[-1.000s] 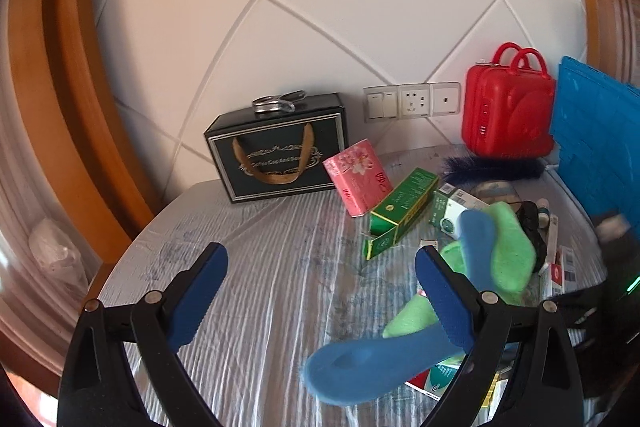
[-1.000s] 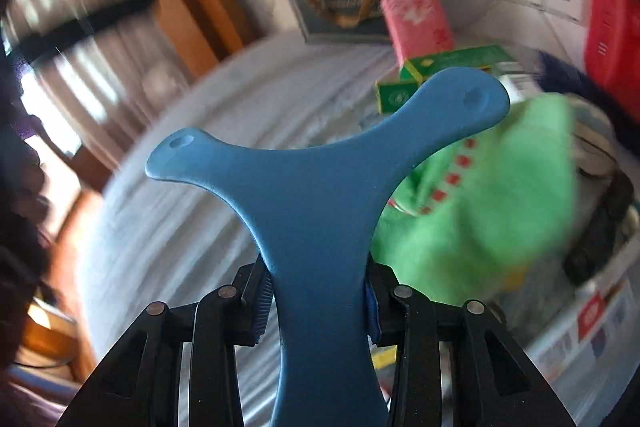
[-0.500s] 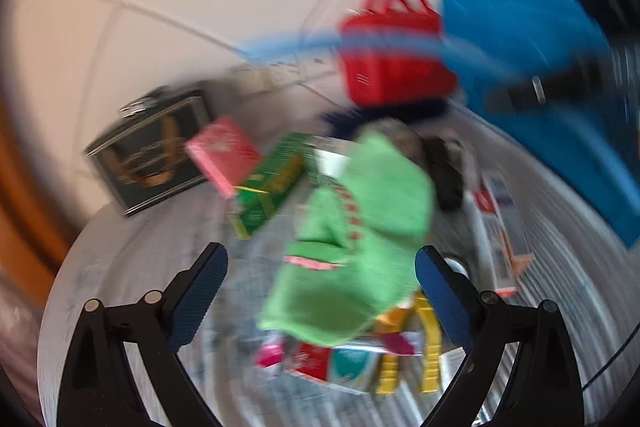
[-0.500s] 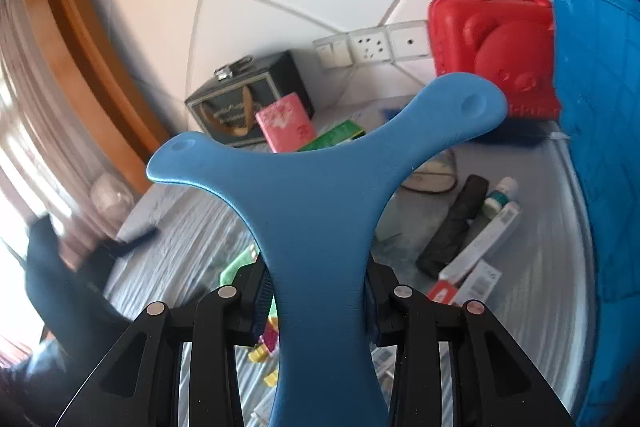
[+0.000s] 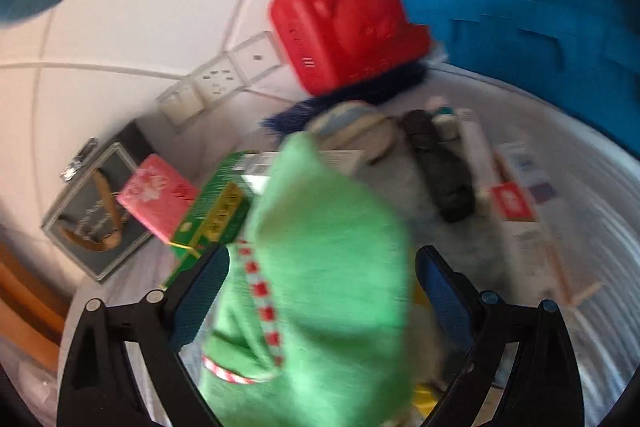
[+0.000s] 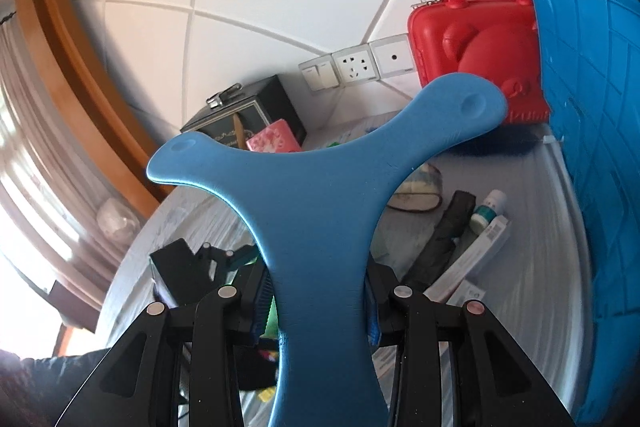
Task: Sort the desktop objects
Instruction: 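Grasp the blue three-armed toy with the right gripper while the left gripper grasps the green plush, then carry the blue toy and green plush into the blue crate and release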
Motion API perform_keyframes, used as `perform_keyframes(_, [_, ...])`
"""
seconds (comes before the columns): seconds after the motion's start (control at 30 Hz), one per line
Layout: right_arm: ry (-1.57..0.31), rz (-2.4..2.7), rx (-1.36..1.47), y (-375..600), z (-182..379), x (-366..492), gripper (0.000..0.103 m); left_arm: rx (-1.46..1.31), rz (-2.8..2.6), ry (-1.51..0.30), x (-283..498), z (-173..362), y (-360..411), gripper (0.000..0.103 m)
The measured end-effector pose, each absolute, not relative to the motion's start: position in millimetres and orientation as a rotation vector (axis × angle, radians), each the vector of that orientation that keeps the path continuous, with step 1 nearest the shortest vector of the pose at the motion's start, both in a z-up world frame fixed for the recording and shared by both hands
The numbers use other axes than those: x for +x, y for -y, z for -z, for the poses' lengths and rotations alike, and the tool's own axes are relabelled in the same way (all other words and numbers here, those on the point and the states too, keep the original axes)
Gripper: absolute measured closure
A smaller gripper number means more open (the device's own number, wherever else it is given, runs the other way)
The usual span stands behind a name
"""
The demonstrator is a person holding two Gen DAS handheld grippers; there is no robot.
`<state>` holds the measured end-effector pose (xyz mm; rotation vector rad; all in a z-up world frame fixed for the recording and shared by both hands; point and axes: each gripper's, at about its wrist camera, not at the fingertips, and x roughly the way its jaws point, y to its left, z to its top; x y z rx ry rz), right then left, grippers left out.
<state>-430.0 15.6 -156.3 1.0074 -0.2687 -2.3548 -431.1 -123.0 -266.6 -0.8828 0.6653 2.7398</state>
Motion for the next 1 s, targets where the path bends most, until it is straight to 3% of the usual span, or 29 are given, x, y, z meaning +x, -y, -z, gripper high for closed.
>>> perform_keyframes(0.07, [0.27,2.359,0.999,-18.1,155.1,-431.8,0.067,-0.902,-2.739,-0.601,-435.9,265.3,137.1,0.01])
perform_keyframes(0.1, [0.275,2.36,0.995,-18.8,154.7,-432.7,0.067,-0.915,-2.732,-0.564,-438.0,264.8,144.5,0.024])
perform_keyframes(0.13, [0.281,2.36,0.991,-19.0,154.9,-434.1,0.067,-0.944,-2.722,-0.546,-441.3,266.1,150.0,0.046])
perform_keyframes(0.17, [0.285,2.36,0.988,-18.7,155.1,-434.9,0.067,-0.991,-2.707,-0.546,-445.5,269.1,153.1,0.056])
perform_keyframes(0.2, [0.285,2.361,0.987,-17.5,155.6,-435.9,0.067,-1.032,-2.692,-0.54,-449.3,271.7,155.4,0.081])
perform_keyframes(0.23, [0.281,2.36,0.988,-16.2,155.9,-436.2,0.067,-1.078,-2.678,-0.519,-452.4,274.1,160.4,0.09])
perform_keyframes(0.57, [0.249,2.407,0.91,-15.2,131.4,-419.3,0.067,-0.898,-2.77,-0.465,-422.2,210.0,179.8,0.094])
perform_keyframes(1.0, [0.214,2.549,0.623,-31.1,28.4,-330.8,0.067,-0.628,-2.878,-0.431,-353.1,95.7,162.5,0.094])
